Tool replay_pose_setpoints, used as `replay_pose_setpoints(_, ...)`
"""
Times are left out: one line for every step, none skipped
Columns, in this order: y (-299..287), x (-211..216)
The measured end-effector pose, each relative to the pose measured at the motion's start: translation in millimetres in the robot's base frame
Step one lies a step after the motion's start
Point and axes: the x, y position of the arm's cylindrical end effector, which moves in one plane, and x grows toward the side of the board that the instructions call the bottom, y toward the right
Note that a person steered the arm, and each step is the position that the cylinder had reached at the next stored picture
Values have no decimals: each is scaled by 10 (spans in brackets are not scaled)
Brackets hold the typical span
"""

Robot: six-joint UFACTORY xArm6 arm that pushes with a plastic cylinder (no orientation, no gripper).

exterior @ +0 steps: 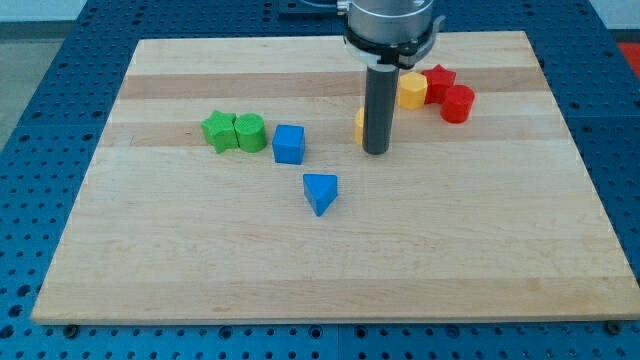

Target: Push the cube slightly towards left

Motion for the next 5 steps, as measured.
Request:
replay_pose_setpoints(57,-103)
replay_pose_setpoints(70,-114)
replay_pose_setpoints(22,-24)
replay_pose_setpoints(-83,176)
replay_pose_setpoints(-293,258)
